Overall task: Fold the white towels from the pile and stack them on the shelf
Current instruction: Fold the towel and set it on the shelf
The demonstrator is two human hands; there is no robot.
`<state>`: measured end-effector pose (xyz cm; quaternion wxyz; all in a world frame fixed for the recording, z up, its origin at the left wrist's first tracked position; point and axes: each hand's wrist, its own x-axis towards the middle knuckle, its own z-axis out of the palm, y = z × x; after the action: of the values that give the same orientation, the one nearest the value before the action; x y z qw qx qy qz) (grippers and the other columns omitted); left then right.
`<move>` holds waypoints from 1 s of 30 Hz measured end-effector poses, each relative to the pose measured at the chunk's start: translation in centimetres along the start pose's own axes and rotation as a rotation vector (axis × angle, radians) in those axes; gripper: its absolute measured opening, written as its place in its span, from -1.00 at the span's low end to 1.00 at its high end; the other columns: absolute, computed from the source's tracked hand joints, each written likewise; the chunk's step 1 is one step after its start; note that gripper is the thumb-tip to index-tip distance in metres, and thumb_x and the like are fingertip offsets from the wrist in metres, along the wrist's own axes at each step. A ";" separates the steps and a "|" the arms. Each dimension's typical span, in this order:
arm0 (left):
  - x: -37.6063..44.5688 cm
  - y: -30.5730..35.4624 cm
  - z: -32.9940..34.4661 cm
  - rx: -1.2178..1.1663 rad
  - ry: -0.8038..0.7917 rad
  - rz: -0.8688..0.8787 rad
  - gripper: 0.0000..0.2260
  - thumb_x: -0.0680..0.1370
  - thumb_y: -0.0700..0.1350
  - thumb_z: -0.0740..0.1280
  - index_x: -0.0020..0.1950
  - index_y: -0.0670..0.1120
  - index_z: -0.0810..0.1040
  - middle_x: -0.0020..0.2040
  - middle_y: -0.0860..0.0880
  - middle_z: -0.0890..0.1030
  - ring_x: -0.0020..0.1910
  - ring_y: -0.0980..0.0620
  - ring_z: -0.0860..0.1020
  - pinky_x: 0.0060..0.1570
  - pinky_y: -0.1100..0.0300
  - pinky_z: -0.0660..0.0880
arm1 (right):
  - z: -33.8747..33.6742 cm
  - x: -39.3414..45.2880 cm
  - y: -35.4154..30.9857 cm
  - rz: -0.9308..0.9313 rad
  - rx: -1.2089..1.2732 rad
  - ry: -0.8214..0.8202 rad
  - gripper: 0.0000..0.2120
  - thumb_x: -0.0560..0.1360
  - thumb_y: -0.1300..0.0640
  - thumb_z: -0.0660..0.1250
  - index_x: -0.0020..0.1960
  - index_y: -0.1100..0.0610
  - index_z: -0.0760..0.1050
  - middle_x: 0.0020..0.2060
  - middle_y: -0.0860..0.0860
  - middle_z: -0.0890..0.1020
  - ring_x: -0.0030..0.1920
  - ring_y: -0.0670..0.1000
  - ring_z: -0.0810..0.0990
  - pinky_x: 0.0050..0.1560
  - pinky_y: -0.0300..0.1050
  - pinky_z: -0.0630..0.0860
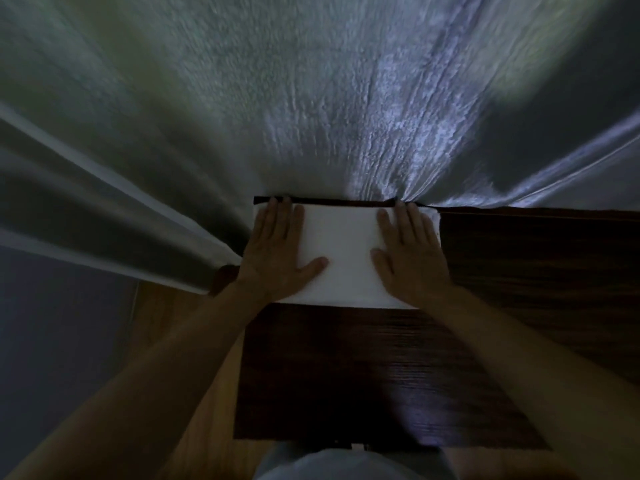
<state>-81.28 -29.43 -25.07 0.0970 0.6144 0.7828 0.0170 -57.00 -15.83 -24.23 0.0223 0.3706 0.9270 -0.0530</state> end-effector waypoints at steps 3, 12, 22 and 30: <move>0.8 3.8 -0.3 -0.064 0.088 0.143 -0.23 0.62 0.25 0.11 0.65 -0.19 -0.02 0.66 -0.19 -0.03 0.64 -0.21 -0.09 0.60 -0.13 -0.10 | -0.8 1.7 -4.1 -0.063 0.089 0.065 -0.38 0.67 -0.05 0.05 0.65 0.18 0.03 0.64 0.20 0.01 0.64 0.22 -0.09 0.62 0.20 -0.10; -0.1 2.9 2.1 -0.047 0.096 -0.015 -0.20 0.58 0.37 0.07 0.66 -0.07 -0.01 0.66 -0.13 0.00 0.64 -0.16 -0.05 0.59 -0.14 -0.10 | 2.2 0.6 -2.8 -0.113 0.067 0.045 -0.38 0.67 -0.12 0.01 0.66 0.10 0.06 0.64 0.16 0.09 0.64 0.16 0.01 0.62 0.16 -0.04; -0.9 -1.3 0.9 -0.086 -0.020 -0.043 -0.09 0.53 0.48 0.07 0.66 -0.01 -0.19 0.67 -0.11 -0.14 0.64 -0.07 -0.16 0.60 0.00 -0.20 | 1.3 -0.4 1.4 -0.025 0.025 -0.046 -0.31 0.64 -0.24 -0.04 0.67 0.07 -0.03 0.65 0.17 0.02 0.65 0.16 -0.08 0.62 0.14 -0.10; -2.1 -1.7 -0.4 -0.111 0.048 -0.127 -0.12 0.55 0.43 0.07 0.65 -0.16 0.00 0.66 -0.15 0.00 0.64 -0.10 -0.02 0.60 -0.05 0.04 | -0.8 -2.8 2.6 -0.035 0.051 -0.093 -0.36 0.65 -0.12 -0.01 0.65 0.14 0.07 0.64 0.22 0.05 0.64 0.22 -0.04 0.61 0.20 0.01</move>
<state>-82.51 -31.88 -24.60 0.1126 0.5568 0.8201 0.0689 -53.19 -15.78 -23.38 0.0550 0.3520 0.9297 -0.0939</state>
